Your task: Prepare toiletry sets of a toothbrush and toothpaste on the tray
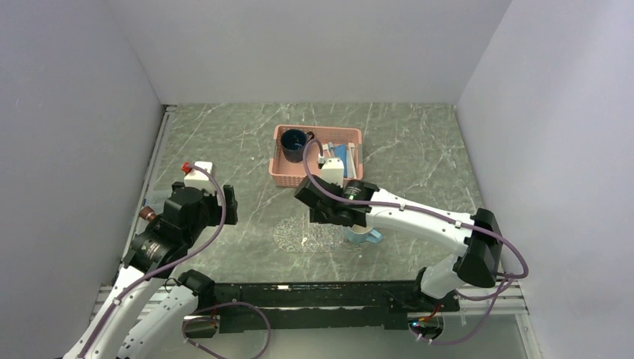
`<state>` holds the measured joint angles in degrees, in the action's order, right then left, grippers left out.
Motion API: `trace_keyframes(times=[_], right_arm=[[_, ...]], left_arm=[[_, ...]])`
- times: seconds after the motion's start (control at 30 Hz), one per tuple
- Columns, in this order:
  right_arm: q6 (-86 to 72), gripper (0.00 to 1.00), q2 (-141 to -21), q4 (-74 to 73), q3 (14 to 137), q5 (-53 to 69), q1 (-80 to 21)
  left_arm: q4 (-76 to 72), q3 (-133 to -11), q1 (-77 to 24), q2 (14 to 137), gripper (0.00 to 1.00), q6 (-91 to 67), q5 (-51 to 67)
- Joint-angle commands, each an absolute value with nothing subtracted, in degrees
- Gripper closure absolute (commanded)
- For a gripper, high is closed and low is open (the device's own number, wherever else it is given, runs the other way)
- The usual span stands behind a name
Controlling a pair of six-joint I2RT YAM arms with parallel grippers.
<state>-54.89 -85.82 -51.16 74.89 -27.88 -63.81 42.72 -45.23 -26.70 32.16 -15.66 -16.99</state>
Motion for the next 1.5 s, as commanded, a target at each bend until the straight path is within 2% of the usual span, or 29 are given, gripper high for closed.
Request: trace_keyframes(times=[0.0,0.27,0.8,1.1,1.3,1.47], right_arm=[[-51.0,0.57,-82.2,-54.4,78.2,-31.0,-62.6],[-43.6,0.57,-75.6,-53.5,75.8,-30.3,-57.0],[-36.9,0.57,-65.7,-50.8,68.0,-27.0,-49.7],[-36.2,0.57,-60.3,-49.8,63.8,-25.6,-48.2],[-36.1,0.57,-57.3,-50.6,62.7,-25.3,-48.0],[-35.7,0.57,-54.7,-51.6,61.9,-25.1,-47.9]], left_arm=[[41.8,-47.8,-26.4,33.5,0.01,-16.0,-15.7],[42.3,-56.7,-26.5,42.8,0.01,-19.7,-10.4],[44.8,-78.2,-26.4,70.9,0.01,-26.7,-3.0],[44.9,-88.8,-26.4,85.6,0.07,-32.7,3.9],[44.1,-96.6,-26.4,95.7,0.10,-32.0,6.8],[47.0,-107.9,-26.3,105.6,0.12,-24.0,7.5]])
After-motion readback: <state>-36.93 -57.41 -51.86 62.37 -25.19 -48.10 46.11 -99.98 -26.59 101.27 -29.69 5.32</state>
